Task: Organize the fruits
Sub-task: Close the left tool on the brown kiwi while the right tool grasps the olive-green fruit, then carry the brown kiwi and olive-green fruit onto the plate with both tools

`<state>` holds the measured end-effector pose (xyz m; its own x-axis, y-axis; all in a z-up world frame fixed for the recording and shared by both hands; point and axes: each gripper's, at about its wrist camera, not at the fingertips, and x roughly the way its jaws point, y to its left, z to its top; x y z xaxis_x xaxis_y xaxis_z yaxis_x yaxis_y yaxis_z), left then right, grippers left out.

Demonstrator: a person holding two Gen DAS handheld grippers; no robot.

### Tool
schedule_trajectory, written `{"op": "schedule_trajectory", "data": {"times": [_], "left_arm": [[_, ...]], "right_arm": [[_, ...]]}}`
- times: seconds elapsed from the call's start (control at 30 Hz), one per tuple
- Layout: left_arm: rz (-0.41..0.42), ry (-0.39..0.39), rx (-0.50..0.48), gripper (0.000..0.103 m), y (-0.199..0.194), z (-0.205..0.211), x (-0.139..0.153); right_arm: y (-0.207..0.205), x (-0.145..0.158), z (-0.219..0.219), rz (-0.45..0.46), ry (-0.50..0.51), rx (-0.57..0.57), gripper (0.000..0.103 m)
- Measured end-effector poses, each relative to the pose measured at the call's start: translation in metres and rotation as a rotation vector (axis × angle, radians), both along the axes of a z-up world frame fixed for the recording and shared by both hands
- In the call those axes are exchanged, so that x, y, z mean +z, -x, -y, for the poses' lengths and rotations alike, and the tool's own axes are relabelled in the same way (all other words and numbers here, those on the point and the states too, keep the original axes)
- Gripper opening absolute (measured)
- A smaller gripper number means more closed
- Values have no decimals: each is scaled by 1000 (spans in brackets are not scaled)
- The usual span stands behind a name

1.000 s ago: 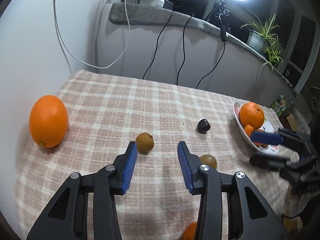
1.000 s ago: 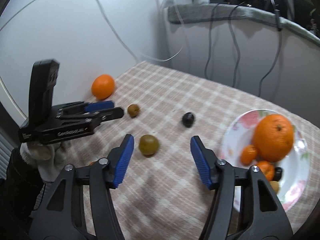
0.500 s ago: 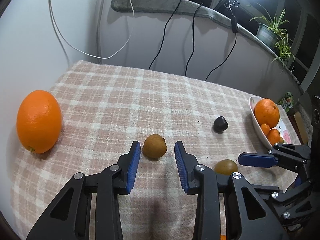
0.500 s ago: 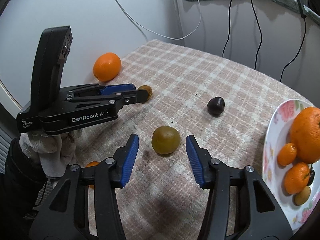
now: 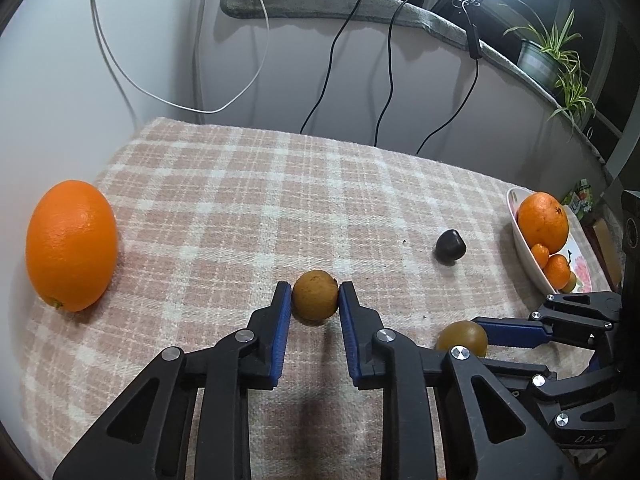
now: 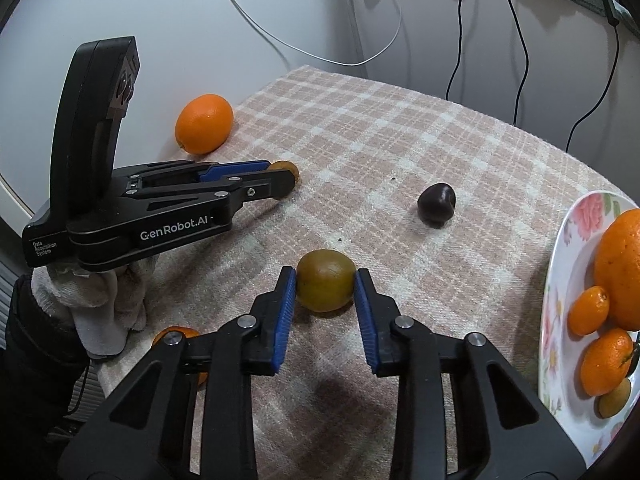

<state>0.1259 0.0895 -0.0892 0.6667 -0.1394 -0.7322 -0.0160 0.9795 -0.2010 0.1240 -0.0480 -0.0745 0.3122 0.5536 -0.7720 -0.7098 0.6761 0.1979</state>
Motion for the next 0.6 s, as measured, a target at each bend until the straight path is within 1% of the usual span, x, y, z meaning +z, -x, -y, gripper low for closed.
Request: {"op": "schedule_trajectory", "data": {"times": [0.3,0.6], "left_arm": [[23,12,1,22,6,2,7],[76,33,-30,22,18,16,29]], "right_arm": [[6,7,8,21,-23,-16,28],[17,28,37,62,-69,-60,28]]}}
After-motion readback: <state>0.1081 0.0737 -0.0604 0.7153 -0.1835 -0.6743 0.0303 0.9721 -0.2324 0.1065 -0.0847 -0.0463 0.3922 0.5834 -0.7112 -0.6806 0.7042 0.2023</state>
